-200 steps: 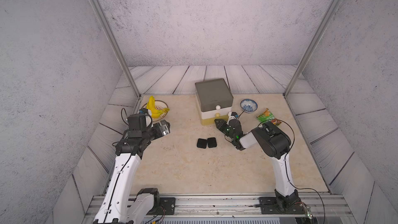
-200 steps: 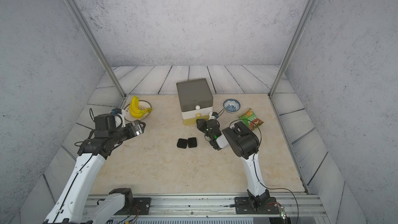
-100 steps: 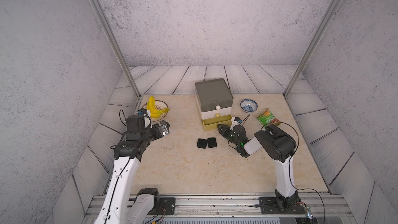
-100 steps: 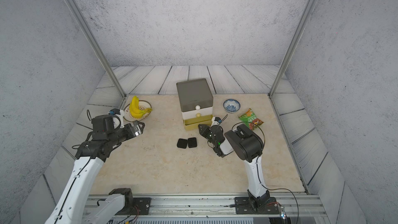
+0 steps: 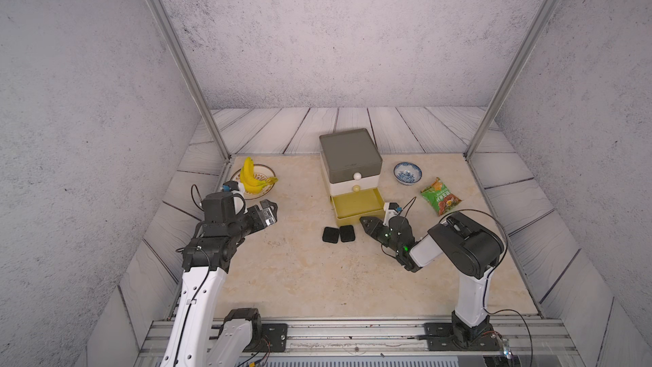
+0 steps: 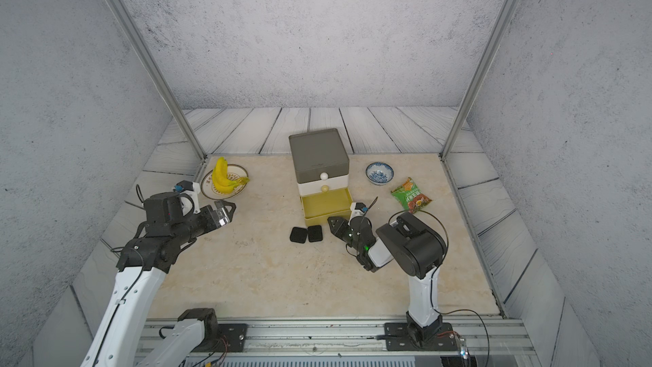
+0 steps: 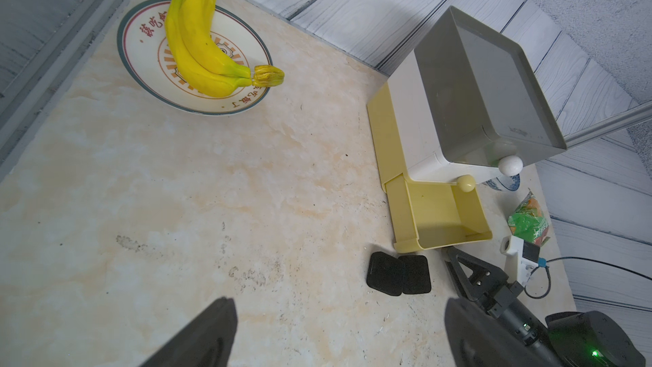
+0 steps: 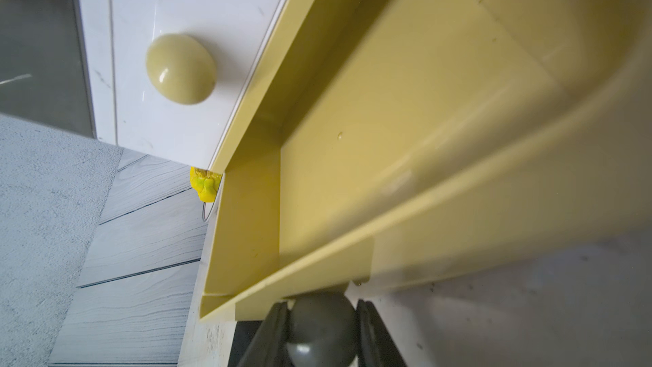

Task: Place the brooch boxes into the drawer by color
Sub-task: Open the drawer in the storage box.

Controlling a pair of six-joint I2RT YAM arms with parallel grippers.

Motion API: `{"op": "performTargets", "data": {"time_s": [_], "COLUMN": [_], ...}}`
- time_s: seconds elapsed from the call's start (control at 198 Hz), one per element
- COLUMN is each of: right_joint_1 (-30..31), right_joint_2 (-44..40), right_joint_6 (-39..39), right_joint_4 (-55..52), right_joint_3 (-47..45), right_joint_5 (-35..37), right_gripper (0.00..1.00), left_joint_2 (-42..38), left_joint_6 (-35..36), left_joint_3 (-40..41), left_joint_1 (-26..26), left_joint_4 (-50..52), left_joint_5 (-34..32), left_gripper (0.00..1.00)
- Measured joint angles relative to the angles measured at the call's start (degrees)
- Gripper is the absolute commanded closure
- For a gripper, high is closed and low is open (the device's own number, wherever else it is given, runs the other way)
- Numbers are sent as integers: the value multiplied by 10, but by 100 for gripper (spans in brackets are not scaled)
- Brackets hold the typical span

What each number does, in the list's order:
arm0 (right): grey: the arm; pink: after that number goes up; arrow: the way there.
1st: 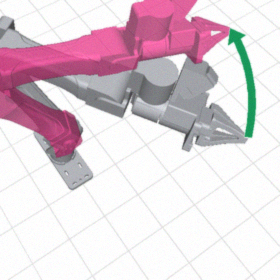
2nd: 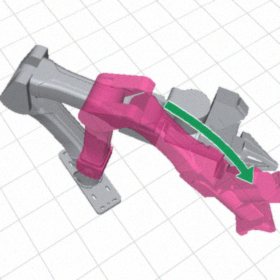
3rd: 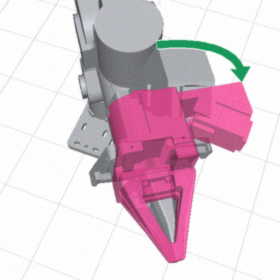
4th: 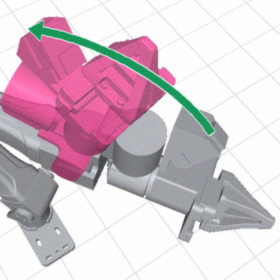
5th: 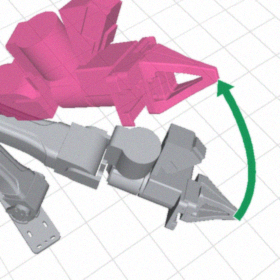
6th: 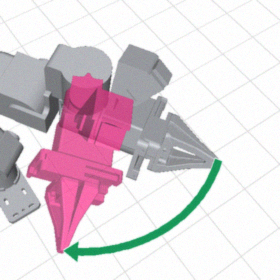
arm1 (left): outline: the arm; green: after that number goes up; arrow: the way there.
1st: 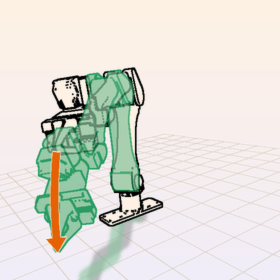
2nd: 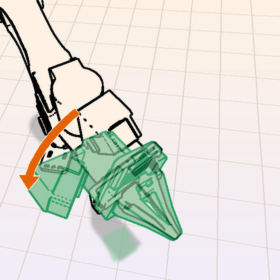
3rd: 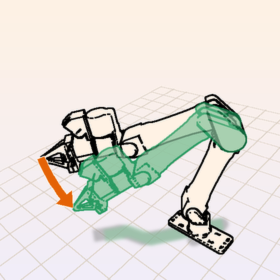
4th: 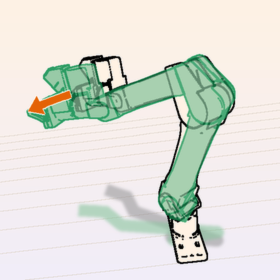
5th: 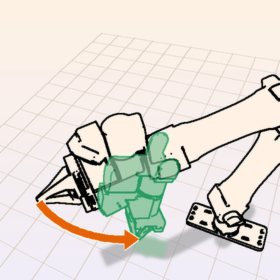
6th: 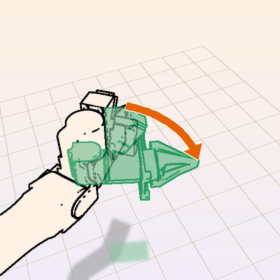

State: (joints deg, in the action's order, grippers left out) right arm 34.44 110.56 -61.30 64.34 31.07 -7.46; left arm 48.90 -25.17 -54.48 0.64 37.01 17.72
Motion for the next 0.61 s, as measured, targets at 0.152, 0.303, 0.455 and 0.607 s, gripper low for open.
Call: {"op": "performTargets", "data": {"time_s": [0.152, 0.303, 0.455, 0.607], "right_joint_1": [11, 14, 14, 16], "right_joint_2": [-9, -16, -41, -104], "right_joint_6": [0, 4, 15, 45], "right_joint_4": [-2, -2, -14, -62], "right_joint_3": [-13, -26, -35, -35], "right_joint_5": [1, 1, 1, 3], "right_gripper": [70, 52, 40, 34], "left_joint_2": [-2, -6, -6, -4], "left_joint_6": [-8, -10, -12, -17], "left_joint_3": [0, 0, 0, 0], "left_joint_1": [0, 0, 0, 0], "left_joint_4": [1, 1, 2, 2], "left_joint_5": [8, 12, 14, 18], "left_gripper": [2, 2, 2, 2]}}
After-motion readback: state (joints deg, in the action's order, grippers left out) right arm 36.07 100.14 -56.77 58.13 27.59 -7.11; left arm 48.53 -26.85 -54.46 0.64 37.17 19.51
